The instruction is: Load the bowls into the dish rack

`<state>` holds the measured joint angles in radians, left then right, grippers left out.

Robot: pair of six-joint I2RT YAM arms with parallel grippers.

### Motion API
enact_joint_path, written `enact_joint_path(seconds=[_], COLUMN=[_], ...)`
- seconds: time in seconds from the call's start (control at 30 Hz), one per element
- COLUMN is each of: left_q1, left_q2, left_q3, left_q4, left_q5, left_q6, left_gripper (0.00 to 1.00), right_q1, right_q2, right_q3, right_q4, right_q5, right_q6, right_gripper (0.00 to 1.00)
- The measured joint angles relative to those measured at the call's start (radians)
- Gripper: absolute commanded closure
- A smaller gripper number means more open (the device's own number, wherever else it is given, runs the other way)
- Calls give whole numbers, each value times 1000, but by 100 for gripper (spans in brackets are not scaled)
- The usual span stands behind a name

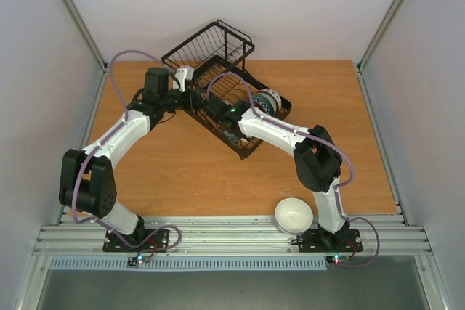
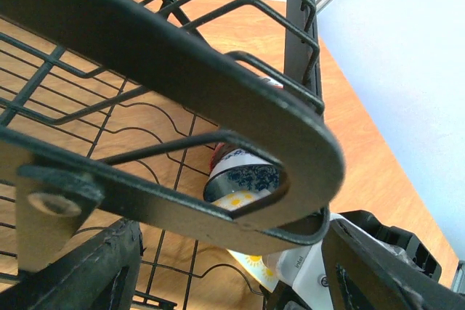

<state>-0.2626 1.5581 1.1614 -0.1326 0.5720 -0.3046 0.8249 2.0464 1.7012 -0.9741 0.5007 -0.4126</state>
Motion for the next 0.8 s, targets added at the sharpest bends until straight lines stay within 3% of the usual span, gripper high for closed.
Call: enact_joint_path(seconds=[0.13,0.23,0.3,0.8], left_q1=[2,2,2,4], left_q2=[0,0,0,0], left_q3=[0,0,0,2], left_q4=[0,0,0,1], left_q5=[1,1,5,19], left_q6=[0,0,0,-1], left_gripper=[31,31,31,31], right_q1=[1,2,3,12], right_q2=[0,0,0,6], right_q3=[0,0,-5,-19], right_q4=[0,-1,-19,-62], right_q5=[5,14,16,83], right_q6=[6,11,17,48], right_gripper=[32,16,11,6])
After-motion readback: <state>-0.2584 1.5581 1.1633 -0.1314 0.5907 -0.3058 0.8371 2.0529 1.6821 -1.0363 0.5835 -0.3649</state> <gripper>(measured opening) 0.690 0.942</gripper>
